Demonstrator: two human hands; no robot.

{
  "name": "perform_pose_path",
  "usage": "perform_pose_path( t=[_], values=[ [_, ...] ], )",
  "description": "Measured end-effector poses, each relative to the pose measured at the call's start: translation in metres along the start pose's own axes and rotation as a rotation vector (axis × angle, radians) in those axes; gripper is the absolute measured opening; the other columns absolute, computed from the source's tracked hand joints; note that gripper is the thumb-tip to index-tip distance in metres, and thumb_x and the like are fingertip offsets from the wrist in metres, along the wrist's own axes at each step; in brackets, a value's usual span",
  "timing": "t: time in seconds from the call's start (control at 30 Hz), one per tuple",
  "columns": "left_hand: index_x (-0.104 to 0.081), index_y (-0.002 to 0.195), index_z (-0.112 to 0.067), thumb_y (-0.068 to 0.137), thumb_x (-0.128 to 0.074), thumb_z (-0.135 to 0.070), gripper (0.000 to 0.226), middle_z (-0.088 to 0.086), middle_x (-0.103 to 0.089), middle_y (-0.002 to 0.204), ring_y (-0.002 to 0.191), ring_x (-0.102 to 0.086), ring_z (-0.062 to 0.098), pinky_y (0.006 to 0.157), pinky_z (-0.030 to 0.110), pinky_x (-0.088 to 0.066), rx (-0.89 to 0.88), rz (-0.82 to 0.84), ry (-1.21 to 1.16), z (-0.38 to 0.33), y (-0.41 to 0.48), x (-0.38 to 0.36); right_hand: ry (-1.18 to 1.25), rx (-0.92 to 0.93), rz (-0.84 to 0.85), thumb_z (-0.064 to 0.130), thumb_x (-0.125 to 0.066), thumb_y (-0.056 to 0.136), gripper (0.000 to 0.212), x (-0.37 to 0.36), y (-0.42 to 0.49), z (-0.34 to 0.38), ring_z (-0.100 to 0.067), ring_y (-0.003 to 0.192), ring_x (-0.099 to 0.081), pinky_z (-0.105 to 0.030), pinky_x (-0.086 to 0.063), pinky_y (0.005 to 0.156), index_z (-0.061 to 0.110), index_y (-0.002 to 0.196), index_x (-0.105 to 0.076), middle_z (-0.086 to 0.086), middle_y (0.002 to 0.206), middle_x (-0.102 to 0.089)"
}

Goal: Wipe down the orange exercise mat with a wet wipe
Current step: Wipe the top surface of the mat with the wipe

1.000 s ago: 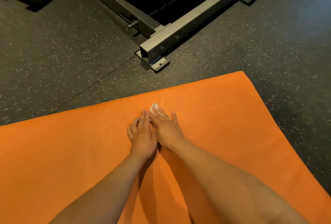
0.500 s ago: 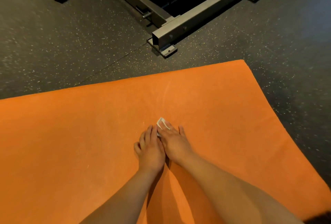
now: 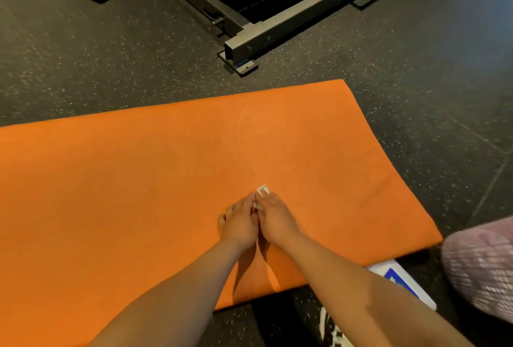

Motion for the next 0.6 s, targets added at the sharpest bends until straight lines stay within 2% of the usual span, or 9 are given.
perform_pose_path(
  t=[0.07,0.13,0.23,0.33,0.4,0.47,0.53,0.6],
  values=[
    [-0.022,0.156,-0.043,0.106,-0.037,-0.033,0.053,-0.005,-0.04,0.156,0.145,-0.03,0.023,0.114,0.045,-0.023,-0.001,0.035,-0.054,-0.004,-0.008,-0.002,0.043,-0.008,-0.012,0.017,-0.037,0.106,0.055,0.0,-0.018,-0.001,-0.027,0.156,-0.012,-0.035,-0.008,0.126,0.013,0.16,-0.024,-0.006,0.168,-0.017],
    [-0.029,0.154,-0.039,0.107,-0.038,-0.031,0.048,-0.002,-0.051,0.148,0.137,-0.043,0.027,0.111,0.044,-0.032,-0.013,0.049,-0.17,-0.007,-0.015,-0.006,0.096,-0.015,-0.026,0.013,-0.038,0.107,0.055,0.001,-0.036,0.001,-0.026,0.155,-0.013,-0.033,-0.007,0.126,0.013,0.16,-0.023,-0.007,0.168,-0.015],
    [-0.043,0.145,-0.033,0.107,-0.042,-0.027,0.038,0.007,-0.066,0.126,0.108,-0.064,0.028,0.093,0.045,-0.051,0.02,0.028,-0.512,-0.012,-0.028,-0.007,0.218,-0.004,-0.036,0.015,-0.038,0.108,0.054,0.003,-0.054,0.004,-0.024,0.155,-0.016,-0.035,-0.018,0.124,0.014,0.16,-0.023,-0.008,0.168,-0.014],
    [-0.048,0.128,-0.034,0.106,-0.047,-0.023,0.024,-0.001,-0.064,0.111,0.094,-0.066,0.02,0.085,0.046,-0.055,0.086,0.026,-0.729,-0.02,-0.042,-0.007,0.352,-0.041,-0.042,0.017,-0.038,0.109,0.054,0.007,-0.071,0.005,-0.02,0.154,-0.019,-0.039,-0.026,0.123,0.021,0.161,-0.023,-0.002,0.168,-0.017],
    [-0.054,0.125,-0.026,0.105,-0.049,-0.016,0.023,-0.003,-0.06,0.11,0.09,-0.063,0.016,0.084,0.045,-0.055,0.136,-0.015,-0.811,-0.023,-0.049,-0.009,0.433,-0.077,-0.082,0.018,-0.041,0.109,0.054,0.011,-0.084,0.003,-0.018,0.153,-0.021,-0.035,-0.026,0.123,0.022,0.16,-0.025,0.001,0.167,-0.021],
    [-0.057,0.121,-0.024,0.105,-0.048,-0.012,0.022,0.002,-0.058,0.117,0.092,-0.062,0.019,0.086,0.048,-0.055,0.156,-0.05,-0.854,-0.026,-0.054,-0.009,0.465,-0.105,-0.129,0.021,-0.044,0.108,0.056,0.016,-0.096,-0.001,-0.017,0.153,-0.021,-0.031,-0.026,0.122,0.023,0.16,-0.026,0.001,0.166,-0.023],
    [-0.057,0.121,-0.022,0.105,-0.046,-0.012,0.023,0.004,-0.057,0.124,0.097,-0.061,0.024,0.083,0.046,-0.055,0.144,-0.034,-0.866,-0.032,-0.061,-0.008,0.487,-0.14,-0.152,0.023,-0.045,0.107,0.057,0.022,-0.104,-0.006,-0.017,0.153,-0.02,-0.033,-0.025,0.123,0.024,0.16,-0.025,0.001,0.166,-0.023],
    [-0.057,0.124,-0.022,0.105,-0.044,-0.012,0.025,0.006,-0.057,0.127,0.098,-0.06,0.024,0.072,0.039,-0.051,0.128,-0.007,-0.836,-0.036,-0.069,-0.008,0.553,-0.188,-0.156,0.024,-0.046,0.106,0.056,0.022,-0.113,-0.009,-0.019,0.152,-0.023,-0.04,-0.027,0.122,0.024,0.159,-0.028,0.001,0.166,-0.023]
  ],
)
Point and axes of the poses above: each hand's wrist, its own y-axis towards the middle knuckle, its own x-axis out of the back of the hand, z = x × y, the point moved 4 cm from there along y, towards the middle knuckle
